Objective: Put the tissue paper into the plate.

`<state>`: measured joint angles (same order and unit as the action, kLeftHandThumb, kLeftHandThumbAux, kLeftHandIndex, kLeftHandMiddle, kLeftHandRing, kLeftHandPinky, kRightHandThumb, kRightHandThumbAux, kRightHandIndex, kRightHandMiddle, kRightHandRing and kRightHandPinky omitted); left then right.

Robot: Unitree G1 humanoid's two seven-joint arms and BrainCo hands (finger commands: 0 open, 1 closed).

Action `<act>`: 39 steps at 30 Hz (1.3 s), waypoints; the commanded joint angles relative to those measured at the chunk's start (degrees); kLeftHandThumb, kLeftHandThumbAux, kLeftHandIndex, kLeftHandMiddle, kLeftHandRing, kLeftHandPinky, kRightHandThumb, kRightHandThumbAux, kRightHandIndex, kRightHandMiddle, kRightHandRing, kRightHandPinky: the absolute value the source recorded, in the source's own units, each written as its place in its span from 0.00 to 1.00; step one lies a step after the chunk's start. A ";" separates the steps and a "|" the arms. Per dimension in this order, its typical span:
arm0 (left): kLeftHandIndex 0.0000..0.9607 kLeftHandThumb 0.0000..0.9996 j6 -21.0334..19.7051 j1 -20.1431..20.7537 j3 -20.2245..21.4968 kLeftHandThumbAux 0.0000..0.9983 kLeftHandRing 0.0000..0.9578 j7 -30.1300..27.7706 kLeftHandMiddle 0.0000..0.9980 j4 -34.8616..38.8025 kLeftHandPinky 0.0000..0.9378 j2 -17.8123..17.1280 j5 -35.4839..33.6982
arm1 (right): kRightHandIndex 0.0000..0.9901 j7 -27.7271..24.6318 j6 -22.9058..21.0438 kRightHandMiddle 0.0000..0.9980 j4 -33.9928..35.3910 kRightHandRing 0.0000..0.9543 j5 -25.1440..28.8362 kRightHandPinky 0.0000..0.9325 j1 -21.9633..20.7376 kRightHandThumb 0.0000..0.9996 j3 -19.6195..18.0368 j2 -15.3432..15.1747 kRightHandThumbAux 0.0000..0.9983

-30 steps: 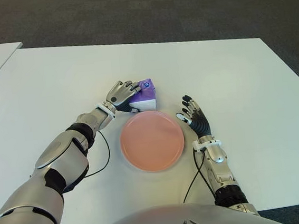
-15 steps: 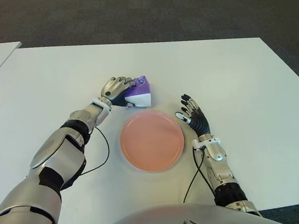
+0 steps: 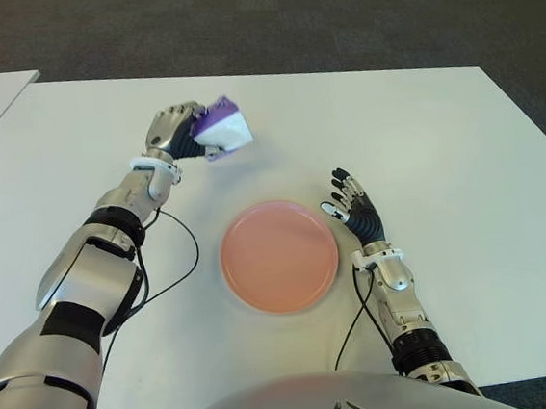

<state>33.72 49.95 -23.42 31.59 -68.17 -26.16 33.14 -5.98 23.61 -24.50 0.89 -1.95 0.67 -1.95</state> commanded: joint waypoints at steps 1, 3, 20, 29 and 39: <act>0.46 0.74 2.45 0.51 4.63 0.70 0.88 -0.31 0.84 3.71 0.89 0.24 -4.15 | 0.00 0.10 -3.04 0.01 -6.66 0.00 -0.13 0.00 3.93 0.00 -0.13 0.40 0.63; 0.46 0.74 3.06 0.44 5.77 0.70 0.88 -0.26 0.85 4.60 0.90 0.27 -4.75 | 0.00 0.10 -2.85 0.01 -6.97 0.00 -0.12 0.00 3.77 0.00 -0.14 0.42 0.63; 0.46 0.75 7.81 -3.76 10.85 0.70 0.90 -0.15 0.87 14.90 0.92 -0.88 -4.99 | 0.00 0.16 -0.19 0.01 -10.62 0.00 -0.26 0.00 2.59 0.00 -0.26 0.50 0.62; 0.46 0.75 7.19 -12.71 11.72 0.70 0.91 -2.69 0.87 29.81 0.92 -0.07 -4.29 | 0.00 -0.06 0.63 0.01 -11.67 0.00 -0.12 0.00 2.21 0.00 -0.36 0.63 0.62; 0.46 0.74 8.02 -25.44 10.19 0.70 0.90 -13.14 0.86 49.27 0.92 -0.60 -4.64 | 0.00 0.07 0.93 0.01 -12.21 0.00 -0.43 0.00 2.04 0.01 -0.41 0.55 0.60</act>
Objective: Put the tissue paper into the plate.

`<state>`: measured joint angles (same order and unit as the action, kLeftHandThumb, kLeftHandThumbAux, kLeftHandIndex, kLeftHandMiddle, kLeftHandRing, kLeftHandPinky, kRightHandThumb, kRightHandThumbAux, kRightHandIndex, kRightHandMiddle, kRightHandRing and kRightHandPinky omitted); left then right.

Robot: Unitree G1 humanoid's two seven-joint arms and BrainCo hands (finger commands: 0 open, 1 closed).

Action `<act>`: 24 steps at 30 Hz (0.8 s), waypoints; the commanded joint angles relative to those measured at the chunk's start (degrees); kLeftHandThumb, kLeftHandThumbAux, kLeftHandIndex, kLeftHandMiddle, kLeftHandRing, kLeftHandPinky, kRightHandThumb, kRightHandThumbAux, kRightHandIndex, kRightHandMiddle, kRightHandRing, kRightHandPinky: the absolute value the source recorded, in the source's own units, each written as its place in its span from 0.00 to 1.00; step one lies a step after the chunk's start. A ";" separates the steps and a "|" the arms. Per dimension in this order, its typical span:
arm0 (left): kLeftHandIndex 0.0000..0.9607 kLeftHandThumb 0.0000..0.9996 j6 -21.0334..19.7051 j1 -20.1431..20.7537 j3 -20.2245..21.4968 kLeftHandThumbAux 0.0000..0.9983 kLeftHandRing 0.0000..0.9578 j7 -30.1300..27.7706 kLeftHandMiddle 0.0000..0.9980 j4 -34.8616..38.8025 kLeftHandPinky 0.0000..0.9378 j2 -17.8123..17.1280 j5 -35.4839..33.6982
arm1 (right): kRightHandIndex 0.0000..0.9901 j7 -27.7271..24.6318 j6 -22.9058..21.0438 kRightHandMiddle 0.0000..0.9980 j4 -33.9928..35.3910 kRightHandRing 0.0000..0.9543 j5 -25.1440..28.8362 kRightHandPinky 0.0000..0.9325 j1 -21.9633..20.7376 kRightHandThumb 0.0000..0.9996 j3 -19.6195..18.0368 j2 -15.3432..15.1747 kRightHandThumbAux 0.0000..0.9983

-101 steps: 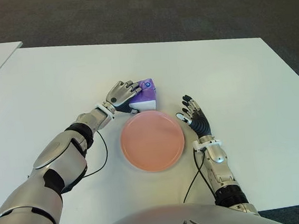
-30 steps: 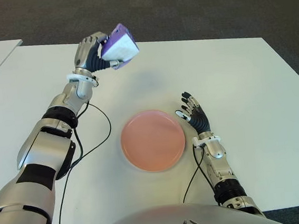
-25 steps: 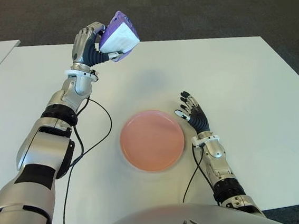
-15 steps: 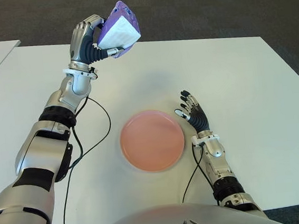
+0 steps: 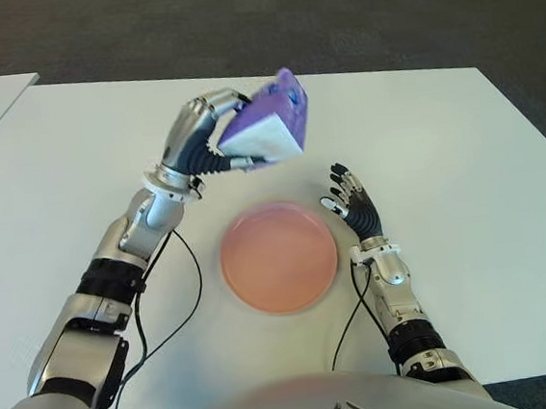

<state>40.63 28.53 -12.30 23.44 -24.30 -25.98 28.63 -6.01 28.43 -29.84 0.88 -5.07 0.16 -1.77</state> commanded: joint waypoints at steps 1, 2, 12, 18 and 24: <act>0.46 0.74 2.58 -5.39 -1.93 0.70 0.89 -9.13 0.86 6.83 0.91 -2.39 -0.74 | 0.00 0.25 -4.03 0.01 -6.92 0.00 -0.53 0.00 5.13 0.01 0.08 0.39 0.61; 0.46 0.74 3.81 -6.81 -3.06 0.70 0.89 -12.84 0.86 8.07 0.91 -4.06 -1.28 | 0.00 0.41 -4.14 0.01 -7.05 0.00 -0.63 0.00 5.05 0.01 0.04 0.41 0.60; 0.46 0.74 6.67 -8.31 -6.41 0.70 0.88 -27.10 0.85 10.19 0.89 -8.94 -0.15 | 0.00 0.58 -3.96 0.01 -7.76 0.00 -0.75 0.00 4.77 0.02 -0.11 0.48 0.59; 0.46 0.75 6.57 -8.83 -7.10 0.70 0.87 -30.89 0.84 11.36 0.86 -10.02 2.22 | 0.00 0.58 -3.73 0.01 -8.03 0.00 -0.79 0.00 4.62 0.02 -0.13 0.45 0.58; 0.46 0.75 1.90 -10.61 -7.23 0.70 0.86 -37.00 0.82 16.64 0.83 -11.10 2.56 | 0.00 0.55 -3.73 0.01 -8.13 0.00 -0.82 0.00 4.55 0.01 -0.10 0.45 0.59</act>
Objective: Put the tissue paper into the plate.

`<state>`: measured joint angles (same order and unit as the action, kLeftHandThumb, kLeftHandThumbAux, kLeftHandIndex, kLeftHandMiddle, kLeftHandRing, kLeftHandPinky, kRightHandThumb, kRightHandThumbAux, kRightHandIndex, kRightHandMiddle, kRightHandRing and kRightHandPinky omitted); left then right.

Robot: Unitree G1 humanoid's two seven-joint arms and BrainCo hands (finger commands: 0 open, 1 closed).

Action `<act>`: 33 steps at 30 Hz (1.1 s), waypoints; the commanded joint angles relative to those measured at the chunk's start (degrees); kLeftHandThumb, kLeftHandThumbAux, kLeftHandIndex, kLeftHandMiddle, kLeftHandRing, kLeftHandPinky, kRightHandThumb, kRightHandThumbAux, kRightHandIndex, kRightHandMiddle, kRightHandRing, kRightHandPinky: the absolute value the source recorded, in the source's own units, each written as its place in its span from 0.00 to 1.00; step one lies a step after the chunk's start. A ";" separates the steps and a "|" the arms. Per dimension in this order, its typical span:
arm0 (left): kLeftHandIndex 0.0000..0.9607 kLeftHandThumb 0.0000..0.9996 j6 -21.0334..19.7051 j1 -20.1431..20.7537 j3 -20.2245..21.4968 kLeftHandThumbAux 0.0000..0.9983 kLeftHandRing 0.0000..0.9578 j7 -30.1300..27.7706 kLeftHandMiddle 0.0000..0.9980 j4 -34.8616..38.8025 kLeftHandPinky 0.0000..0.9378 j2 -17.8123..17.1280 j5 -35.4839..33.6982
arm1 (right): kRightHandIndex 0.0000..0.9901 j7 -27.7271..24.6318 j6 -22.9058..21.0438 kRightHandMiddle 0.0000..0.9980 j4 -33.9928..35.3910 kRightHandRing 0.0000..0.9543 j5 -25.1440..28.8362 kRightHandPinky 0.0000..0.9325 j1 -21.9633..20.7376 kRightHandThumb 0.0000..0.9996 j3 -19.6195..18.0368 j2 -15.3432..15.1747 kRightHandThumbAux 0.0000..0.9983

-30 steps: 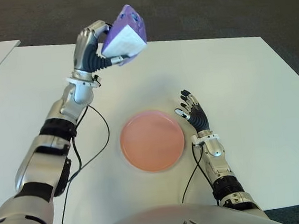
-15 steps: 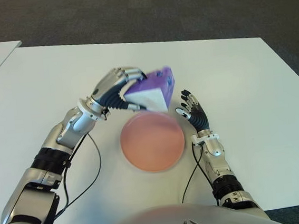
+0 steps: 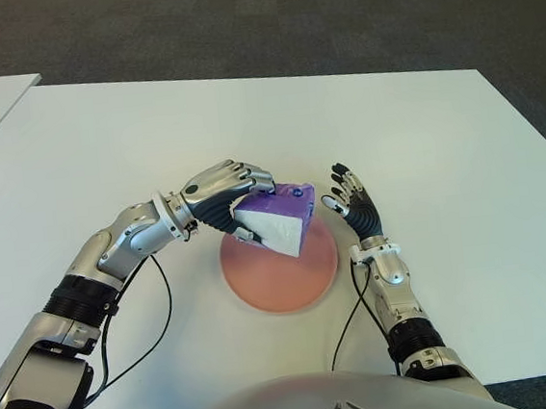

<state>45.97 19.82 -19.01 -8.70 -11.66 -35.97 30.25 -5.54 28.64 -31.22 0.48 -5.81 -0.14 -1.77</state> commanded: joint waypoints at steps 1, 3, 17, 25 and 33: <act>0.46 0.75 -4.19 -2.19 -0.49 0.70 0.86 -5.70 0.82 4.85 0.83 -1.21 0.94 | 0.00 0.07 -3.94 0.01 -6.76 0.00 -0.41 0.00 5.28 0.01 0.20 0.45 0.59; 0.46 0.75 -5.98 -2.77 -0.57 0.70 0.85 -7.89 0.81 6.99 0.83 -1.68 1.46 | 0.00 0.02 -3.97 0.01 -6.73 0.00 -0.32 0.00 5.30 0.01 0.17 0.49 0.59; 0.46 0.75 -7.78 -5.79 -0.58 0.70 0.84 -7.76 0.79 12.10 0.82 -1.62 8.67 | 0.00 0.00 -4.62 0.01 -6.67 0.00 0.05 0.00 5.06 0.01 -0.09 0.76 0.60; 0.46 0.75 -7.06 -6.34 -1.08 0.70 0.85 -6.63 0.81 11.85 0.84 -0.64 8.80 | 0.00 -0.23 -4.38 0.01 -6.75 0.00 0.18 0.00 4.95 0.01 -0.15 0.76 0.61; 0.46 0.75 -7.60 -8.76 -0.57 0.70 0.87 -6.03 0.82 13.29 0.85 1.09 6.75 | 0.00 -0.11 -4.52 0.01 -6.76 0.00 0.04 0.00 4.77 0.00 -0.08 0.79 0.62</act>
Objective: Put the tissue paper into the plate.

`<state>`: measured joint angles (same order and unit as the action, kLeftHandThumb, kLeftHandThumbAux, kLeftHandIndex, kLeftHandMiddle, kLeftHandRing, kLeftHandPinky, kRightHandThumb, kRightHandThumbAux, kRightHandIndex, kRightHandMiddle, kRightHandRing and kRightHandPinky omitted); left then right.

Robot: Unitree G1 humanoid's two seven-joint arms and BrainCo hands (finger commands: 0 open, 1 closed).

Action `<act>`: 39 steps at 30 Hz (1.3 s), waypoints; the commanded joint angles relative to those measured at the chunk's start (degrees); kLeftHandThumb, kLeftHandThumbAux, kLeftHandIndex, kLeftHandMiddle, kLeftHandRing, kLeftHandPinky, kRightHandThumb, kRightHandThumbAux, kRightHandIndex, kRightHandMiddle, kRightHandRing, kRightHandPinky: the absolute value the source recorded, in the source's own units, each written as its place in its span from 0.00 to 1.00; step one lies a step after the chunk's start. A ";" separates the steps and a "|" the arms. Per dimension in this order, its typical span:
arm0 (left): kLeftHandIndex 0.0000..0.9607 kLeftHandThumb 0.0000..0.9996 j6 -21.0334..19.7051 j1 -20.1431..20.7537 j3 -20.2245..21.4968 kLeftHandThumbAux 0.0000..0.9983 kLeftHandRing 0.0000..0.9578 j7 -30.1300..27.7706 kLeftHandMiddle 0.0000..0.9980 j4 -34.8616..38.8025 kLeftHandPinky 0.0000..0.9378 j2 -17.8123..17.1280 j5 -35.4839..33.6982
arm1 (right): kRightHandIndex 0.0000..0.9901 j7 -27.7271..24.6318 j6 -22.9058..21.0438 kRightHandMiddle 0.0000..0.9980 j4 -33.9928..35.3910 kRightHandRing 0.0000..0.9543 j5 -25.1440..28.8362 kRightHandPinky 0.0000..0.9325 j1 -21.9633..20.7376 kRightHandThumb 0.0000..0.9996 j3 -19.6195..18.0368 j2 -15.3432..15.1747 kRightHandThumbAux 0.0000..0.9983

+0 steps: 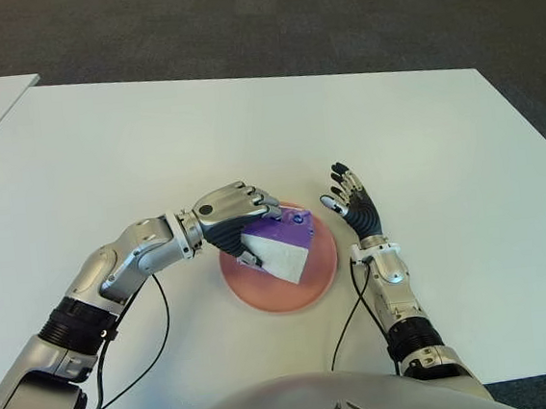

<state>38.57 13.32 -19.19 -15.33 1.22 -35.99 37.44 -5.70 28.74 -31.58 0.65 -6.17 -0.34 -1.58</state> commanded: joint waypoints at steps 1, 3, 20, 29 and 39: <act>0.46 0.75 -0.21 -2.43 -0.31 0.70 0.87 0.71 0.83 0.50 0.85 1.24 -0.45 | 0.00 0.06 -4.67 0.01 -6.38 0.00 -0.13 0.00 5.12 0.00 0.11 0.61 0.62; 0.46 0.75 0.08 -3.09 -0.31 0.70 0.87 2.34 0.83 0.51 0.85 1.86 1.25 | 0.00 0.08 -4.81 0.01 -6.31 0.00 -0.10 0.00 5.15 0.00 0.08 0.64 0.62; 0.01 0.05 6.05 0.05 -2.78 0.31 0.01 10.05 0.01 -6.00 0.01 -0.17 10.12 | 0.00 0.62 -4.34 0.01 -5.89 0.00 -0.72 0.00 5.26 0.00 0.18 0.41 0.62; 0.00 0.05 5.19 -0.66 -2.80 0.24 0.00 8.76 0.00 -5.23 0.00 -0.75 8.83 | 0.00 0.99 -4.34 0.01 -5.76 0.00 -0.60 0.01 5.31 0.00 0.16 0.51 0.62; 0.00 0.04 5.26 -1.49 -1.92 0.25 0.00 8.14 0.00 -4.81 0.00 -1.57 6.39 | 0.00 0.92 -4.56 0.01 -5.73 0.00 -0.64 0.00 5.33 0.00 0.22 0.40 0.61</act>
<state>44.12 12.44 -21.29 -5.52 -3.89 -36.63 44.78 -4.88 28.74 -31.85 0.41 -6.39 -0.33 -1.56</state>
